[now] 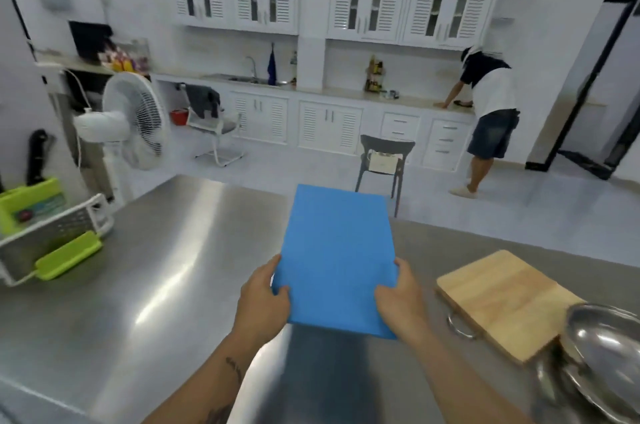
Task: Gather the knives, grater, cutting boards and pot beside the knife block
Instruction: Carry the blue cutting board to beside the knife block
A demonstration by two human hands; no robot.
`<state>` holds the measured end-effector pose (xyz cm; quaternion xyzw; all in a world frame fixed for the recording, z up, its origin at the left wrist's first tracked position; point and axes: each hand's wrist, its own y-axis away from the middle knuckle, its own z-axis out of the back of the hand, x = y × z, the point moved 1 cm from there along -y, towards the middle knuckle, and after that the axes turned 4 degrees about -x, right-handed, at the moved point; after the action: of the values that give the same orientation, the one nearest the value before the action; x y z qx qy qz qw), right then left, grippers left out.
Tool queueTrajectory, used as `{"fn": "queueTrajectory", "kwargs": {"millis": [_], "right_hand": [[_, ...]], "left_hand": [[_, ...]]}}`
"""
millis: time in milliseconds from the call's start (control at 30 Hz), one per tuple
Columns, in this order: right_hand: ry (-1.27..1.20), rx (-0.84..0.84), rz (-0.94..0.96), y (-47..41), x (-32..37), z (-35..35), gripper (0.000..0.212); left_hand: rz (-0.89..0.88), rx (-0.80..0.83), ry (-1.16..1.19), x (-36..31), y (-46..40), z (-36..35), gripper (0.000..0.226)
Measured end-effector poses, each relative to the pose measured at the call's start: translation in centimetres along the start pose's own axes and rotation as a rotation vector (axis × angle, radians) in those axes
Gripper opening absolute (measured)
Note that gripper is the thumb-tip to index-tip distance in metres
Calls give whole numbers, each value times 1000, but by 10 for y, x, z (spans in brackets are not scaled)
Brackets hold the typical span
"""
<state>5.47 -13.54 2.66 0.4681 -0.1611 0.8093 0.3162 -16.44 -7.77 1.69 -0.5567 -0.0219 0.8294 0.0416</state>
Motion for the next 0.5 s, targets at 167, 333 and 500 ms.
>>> {"fn": "queueTrajectory", "kwargs": {"millis": [167, 333, 500], "right_hand": [[48, 100, -13, -15, 9, -72, 65], [94, 157, -42, -21, 5, -126, 68], [172, 199, -104, -13, 3, -164, 68]], "left_hand": [[12, -52, -85, 17, -20, 45, 61], [64, -69, -155, 37, -38, 67, 59], [115, -14, -167, 65, -54, 84, 59]]}}
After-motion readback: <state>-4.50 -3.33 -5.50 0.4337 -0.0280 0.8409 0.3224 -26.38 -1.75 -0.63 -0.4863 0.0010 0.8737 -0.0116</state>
